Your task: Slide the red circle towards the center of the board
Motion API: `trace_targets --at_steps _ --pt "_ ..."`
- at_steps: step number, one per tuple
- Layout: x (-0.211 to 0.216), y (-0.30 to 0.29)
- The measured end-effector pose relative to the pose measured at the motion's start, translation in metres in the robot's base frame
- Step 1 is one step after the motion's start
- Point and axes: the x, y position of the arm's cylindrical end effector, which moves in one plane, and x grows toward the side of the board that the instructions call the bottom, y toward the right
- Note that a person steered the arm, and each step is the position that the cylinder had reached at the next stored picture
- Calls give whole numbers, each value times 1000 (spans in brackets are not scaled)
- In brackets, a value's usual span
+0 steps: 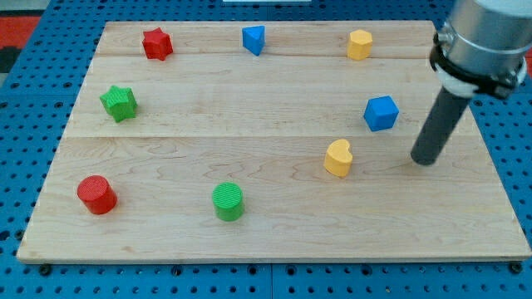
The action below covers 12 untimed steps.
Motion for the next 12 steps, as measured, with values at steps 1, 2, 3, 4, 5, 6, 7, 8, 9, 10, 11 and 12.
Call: trace_targets --at_steps 1,2,3,4,5,6,7,8,9,10,11,12 --pt "65 0" --pt "99 -8" --pt "114 -31" --pt "113 -96" --pt "114 -155" --pt "114 -255" --pt "113 -315" --pt "91 -368" --pt "53 -379" --pt "46 -358" --pt "89 -363" --pt "85 -431"
